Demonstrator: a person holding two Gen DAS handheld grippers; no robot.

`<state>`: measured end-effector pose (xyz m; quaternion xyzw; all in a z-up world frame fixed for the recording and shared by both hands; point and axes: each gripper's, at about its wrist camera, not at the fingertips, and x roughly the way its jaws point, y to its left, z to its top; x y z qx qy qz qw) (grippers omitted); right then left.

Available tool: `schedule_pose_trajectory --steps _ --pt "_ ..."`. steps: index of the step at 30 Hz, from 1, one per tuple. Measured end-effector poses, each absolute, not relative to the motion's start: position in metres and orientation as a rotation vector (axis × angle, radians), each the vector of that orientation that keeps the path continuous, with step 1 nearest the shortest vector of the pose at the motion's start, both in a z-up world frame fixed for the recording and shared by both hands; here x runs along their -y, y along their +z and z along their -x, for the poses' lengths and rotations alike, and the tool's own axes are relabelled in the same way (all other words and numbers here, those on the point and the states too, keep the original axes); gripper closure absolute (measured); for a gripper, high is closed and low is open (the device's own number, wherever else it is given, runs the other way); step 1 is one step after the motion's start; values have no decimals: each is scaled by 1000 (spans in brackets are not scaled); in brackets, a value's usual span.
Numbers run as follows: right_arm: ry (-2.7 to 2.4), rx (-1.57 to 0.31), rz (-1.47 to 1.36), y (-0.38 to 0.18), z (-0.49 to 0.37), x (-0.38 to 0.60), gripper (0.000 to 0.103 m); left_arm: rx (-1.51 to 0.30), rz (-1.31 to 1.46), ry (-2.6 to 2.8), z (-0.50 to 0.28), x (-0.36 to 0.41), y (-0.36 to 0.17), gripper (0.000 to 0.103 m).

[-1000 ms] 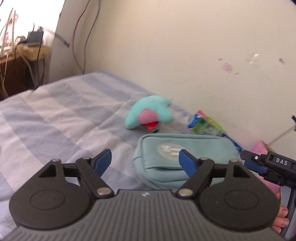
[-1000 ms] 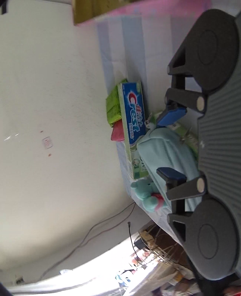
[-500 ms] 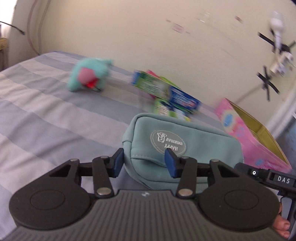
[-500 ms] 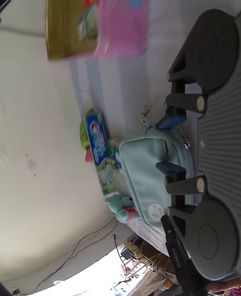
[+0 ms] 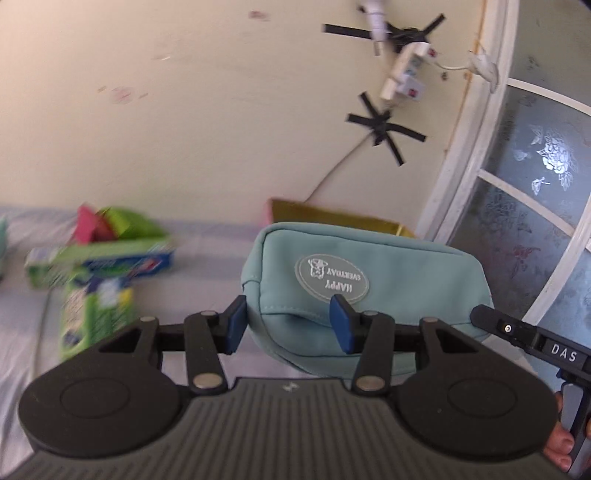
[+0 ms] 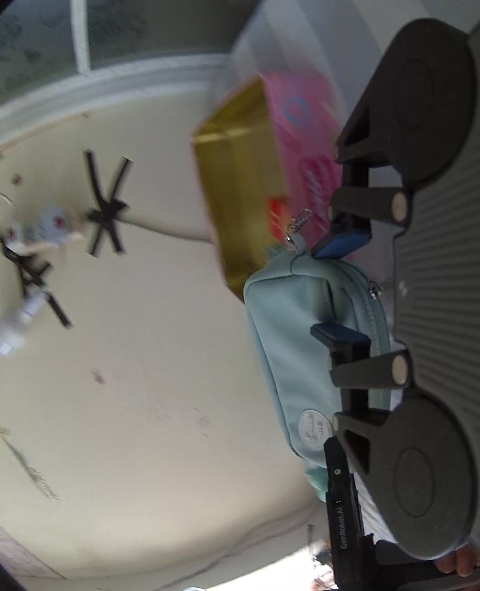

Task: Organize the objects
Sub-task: 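Grasp the light-blue pencil pouch with the left tool and lay it in the tin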

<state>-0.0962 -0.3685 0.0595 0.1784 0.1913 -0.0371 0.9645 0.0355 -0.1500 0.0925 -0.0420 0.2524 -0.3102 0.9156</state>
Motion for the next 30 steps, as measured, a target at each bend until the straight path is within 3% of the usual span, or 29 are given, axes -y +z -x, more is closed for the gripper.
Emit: schedule_pose_trajectory --steps 5,12,18,22,30 --pt "-155 -314 -382 69 75 432 64 -531 29 -668 -70 220 93 53" --pt "-218 -361 -375 42 28 492 64 -609 -35 -649 -109 274 67 52" --pt "-218 -397 -352 23 4 500 60 -633 -90 -593 -118 284 56 49" --pt "-292 -352 -256 23 2 485 45 -574 -193 -526 -102 282 61 48" --pt "-245 -287 -207 46 33 437 45 -538 -197 -495 -69 241 75 48"
